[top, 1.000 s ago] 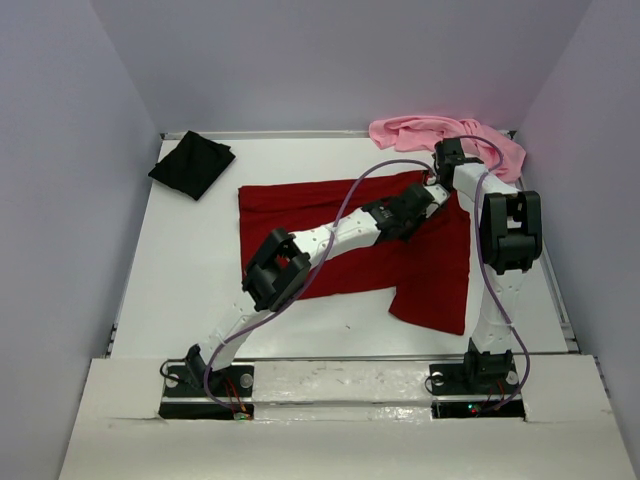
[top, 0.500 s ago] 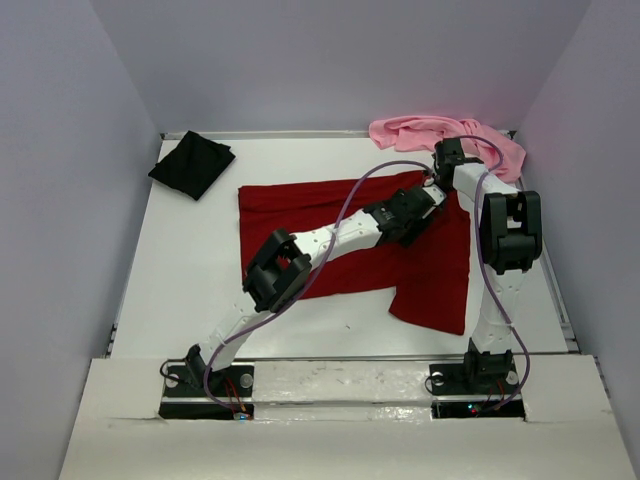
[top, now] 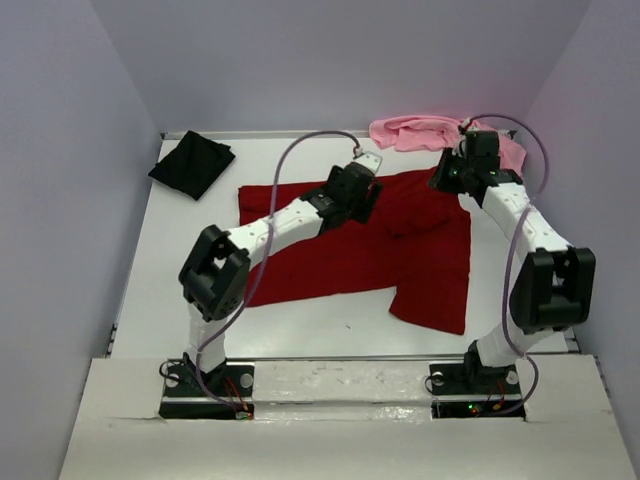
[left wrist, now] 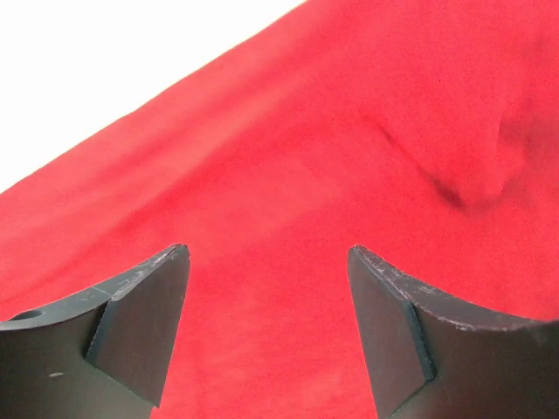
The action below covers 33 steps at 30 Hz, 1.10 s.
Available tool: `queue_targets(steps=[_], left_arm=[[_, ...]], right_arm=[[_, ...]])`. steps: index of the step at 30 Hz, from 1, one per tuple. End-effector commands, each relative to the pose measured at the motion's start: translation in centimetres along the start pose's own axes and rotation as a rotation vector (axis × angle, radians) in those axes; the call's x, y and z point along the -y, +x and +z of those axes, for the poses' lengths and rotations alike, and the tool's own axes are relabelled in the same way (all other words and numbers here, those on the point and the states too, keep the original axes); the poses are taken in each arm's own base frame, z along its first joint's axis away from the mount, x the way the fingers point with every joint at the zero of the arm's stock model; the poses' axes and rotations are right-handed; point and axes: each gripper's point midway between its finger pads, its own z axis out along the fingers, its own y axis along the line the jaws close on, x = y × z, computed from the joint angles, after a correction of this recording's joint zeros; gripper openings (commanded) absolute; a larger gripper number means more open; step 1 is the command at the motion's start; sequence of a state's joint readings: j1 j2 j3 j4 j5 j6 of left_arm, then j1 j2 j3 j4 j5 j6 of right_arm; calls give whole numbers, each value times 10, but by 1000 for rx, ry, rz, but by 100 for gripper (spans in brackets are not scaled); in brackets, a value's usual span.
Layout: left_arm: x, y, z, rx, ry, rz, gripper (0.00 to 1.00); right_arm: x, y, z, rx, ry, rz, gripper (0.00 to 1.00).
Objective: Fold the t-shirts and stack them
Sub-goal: Fold the tshirt
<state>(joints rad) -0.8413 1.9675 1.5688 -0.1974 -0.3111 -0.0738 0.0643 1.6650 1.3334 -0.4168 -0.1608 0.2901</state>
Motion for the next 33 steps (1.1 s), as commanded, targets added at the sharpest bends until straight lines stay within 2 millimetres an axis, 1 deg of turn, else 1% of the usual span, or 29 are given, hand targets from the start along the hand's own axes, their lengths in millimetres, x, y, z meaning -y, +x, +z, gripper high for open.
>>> queue_targets(steps=[1,3,4,5,6,7,8,9,10,11,12,13,14,15,16,17,18,19,20,21,22,23,24,25,28,29,30,33], left_arm=[[-37,-82,-72,272,-38,-189,83],[-44,-82,-86,287,-33,-216,85],[-51,-80,-90,290,-32,-239,88],[-59,-74,-100,292,-22,-287,89],[-59,-69,-104,283,23,-311,90],[-74,-50,-98,248,13,-348,90],[-76,-51,-111,265,67,-415,91],[-81,-43,-114,262,84,-442,92],[-94,-21,-106,235,68,-473,92],[-101,-21,-118,259,74,-500,92],[-103,-12,-121,251,73,-528,92],[-105,-11,-124,272,74,-540,93],[-109,-1,-129,274,64,-549,93],[-113,3,-131,277,43,-564,95],[-114,17,-130,258,30,-570,97],[-123,18,-136,275,13,-588,99],[-127,24,-138,273,6,-604,99],[-131,28,-139,273,2,-624,99],[-135,37,-141,274,-1,-636,99],[-142,42,-141,266,-4,-655,99],[-145,47,-140,257,1,-670,99],[-141,57,-138,228,30,-686,99],[-143,62,-136,213,34,-701,99],[-148,74,-133,185,31,-731,99],[-145,88,-131,140,59,-762,99],[-145,98,-130,122,56,-769,99],[-144,100,-132,126,57,-790,99],[-141,119,-133,108,46,-855,99]], right_arm=[[-32,-55,-60,267,-116,-79,37],[-35,-55,-76,303,-128,-88,54],[-34,-52,-82,316,-127,-89,61],[-32,-48,-86,324,-120,-79,77],[-25,-38,-93,331,-98,-67,84],[-14,-35,-96,334,-79,-21,92],[-11,-34,-99,345,-98,0,94],[-18,-13,-100,293,-208,17,94],[-17,-7,-101,270,-258,81,94],[-5,-7,-102,278,-280,117,94],[-5,2,-101,252,-317,132,94],[-9,13,-99,219,-352,139,95],[-2,24,-94,202,-343,152,95],[-1,30,-93,195,-344,157,95],[1,39,-91,188,-337,170,95],[4,42,-91,192,-324,176,95],[6,44,-92,197,-311,179,95],[12,44,-93,211,-285,189,95],[13,49,-95,212,-279,191,96],[23,50,-97,221,-260,214,96],[25,52,-99,221,-264,228,96],[29,59,-98,207,-267,251,96],[31,62,-99,200,-272,271,96],[36,65,-101,191,-290,301,95],[46,82,-102,160,-300,342,94],[53,84,-104,167,-285,361,94],[56,95,-104,161,-278,377,94],[58,108,-104,153,-270,409,94]])
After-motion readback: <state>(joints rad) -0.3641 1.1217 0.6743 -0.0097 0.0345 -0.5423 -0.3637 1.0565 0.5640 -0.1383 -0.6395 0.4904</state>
